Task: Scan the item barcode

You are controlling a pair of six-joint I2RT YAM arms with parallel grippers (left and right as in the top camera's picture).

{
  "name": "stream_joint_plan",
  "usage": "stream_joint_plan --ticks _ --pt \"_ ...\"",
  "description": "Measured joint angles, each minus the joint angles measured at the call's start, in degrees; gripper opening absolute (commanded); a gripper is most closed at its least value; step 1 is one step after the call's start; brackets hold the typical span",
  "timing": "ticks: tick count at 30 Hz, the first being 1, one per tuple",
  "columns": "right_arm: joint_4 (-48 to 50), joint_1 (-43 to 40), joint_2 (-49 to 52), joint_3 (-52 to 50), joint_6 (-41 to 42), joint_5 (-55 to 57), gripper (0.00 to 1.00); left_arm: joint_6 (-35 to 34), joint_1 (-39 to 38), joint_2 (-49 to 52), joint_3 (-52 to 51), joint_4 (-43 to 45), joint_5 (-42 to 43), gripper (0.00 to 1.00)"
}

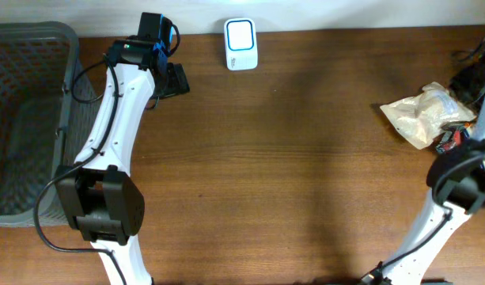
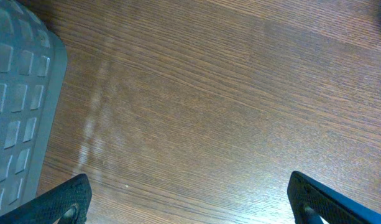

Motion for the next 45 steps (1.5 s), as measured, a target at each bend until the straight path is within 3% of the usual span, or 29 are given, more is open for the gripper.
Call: stream_joint_plan --ticks 1,5,9,15,22,29,40,45 --pt "-0.92 0.7 -4.74 0.0 -0.72 -1.97 0.99 0.0 0.0 0.0 0.0 0.0 0.0 0.99" --pt "-7.98 4.68 -18.53 0.04 -1.46 -4.48 0.99 -0.02 0.0 0.0 0.0 0.04 0.0 0.99" --pt "-8.07 10.29 -33.4 -2.71 -5.09 -7.17 0.99 0.0 0.0 0.0 0.0 -0.04 -0.02 0.99" --pt "-7.96 15.45 -51.28 -20.24 -6.25 -8.15 0.99 0.0 0.0 0.0 0.0 0.0 -0.02 0.99" --pt "-3.21 15.87 -67.3 -50.53 -6.4 -9.46 0.99 0.0 0.0 0.0 0.0 -0.04 0.04 0.99" --pt "0.35 15.91 -69.18 -67.21 -6.38 -11.78 0.98 0.0 0.0 0.0 0.0 -0.02 0.0 0.99" --pt "-2.29 15.91 -57.75 -69.4 -7.04 -13.81 0.99 0.0 0.0 0.0 0.0 -0.02 0.0 0.99" --pt "-1.14 15.91 -58.58 -69.51 -9.81 -15.69 0.99 0.0 0.0 0.0 0.0 -0.02 0.0 0.99"
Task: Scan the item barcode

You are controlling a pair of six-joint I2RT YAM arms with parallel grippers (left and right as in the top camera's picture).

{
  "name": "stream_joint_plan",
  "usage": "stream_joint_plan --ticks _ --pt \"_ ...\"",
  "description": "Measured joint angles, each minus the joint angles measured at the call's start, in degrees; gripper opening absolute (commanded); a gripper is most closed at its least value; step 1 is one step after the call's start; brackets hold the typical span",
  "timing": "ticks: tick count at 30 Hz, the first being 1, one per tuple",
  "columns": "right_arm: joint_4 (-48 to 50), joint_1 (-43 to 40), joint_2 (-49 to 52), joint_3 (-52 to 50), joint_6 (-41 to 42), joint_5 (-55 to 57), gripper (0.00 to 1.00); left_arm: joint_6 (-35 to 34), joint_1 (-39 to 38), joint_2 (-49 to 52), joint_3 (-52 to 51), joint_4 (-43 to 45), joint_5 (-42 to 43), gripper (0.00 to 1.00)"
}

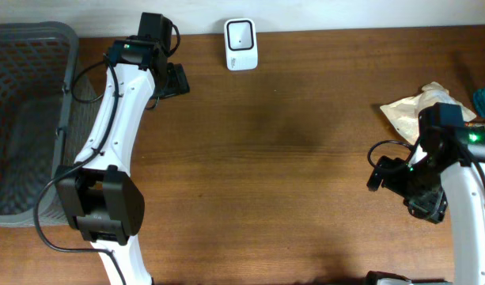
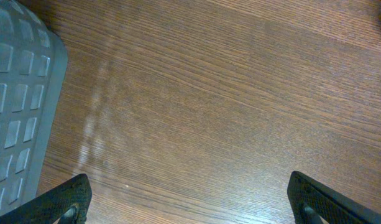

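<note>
The white barcode scanner (image 1: 240,34) stands at the table's back edge, centre-left. A crinkled tan packet (image 1: 410,112) lies at the right edge of the table. My right gripper (image 1: 405,190) hovers in front of the packet, apart from it; from above its jaws are too dark to read. My left gripper (image 1: 176,81) is at the back left, left of the scanner. In the left wrist view its fingers (image 2: 64,200) stand wide apart over bare wood, holding nothing.
A grey mesh basket (image 1: 28,47) fills the far left; its corner (image 2: 16,93) shows in the left wrist view. A teal object sits at the right edge behind the packet. Cables trail from both arms.
My right arm has moved from the far right edge inward; its gripper now hangs over the table in front of the packet. The left arm, scanner and packet have not moved.
</note>
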Motion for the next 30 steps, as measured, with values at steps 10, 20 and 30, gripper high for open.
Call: stream_joint_plan --ticks 10,20,30 --pt "5.05 3.48 -33.97 -0.11 -2.23 0.57 0.98 0.0 0.0 0.0 0.0 0.02 0.0 0.99" --pt "5.97 3.52 -52.04 0.09 -2.93 1.44 0.98 0.0 0.0 0.0 0.0 0.02 0.0 0.99" --pt "6.99 3.52 -52.02 0.09 -2.97 1.44 0.98 0.0 0.0 0.0 0.0 0.02 0.0 0.99"
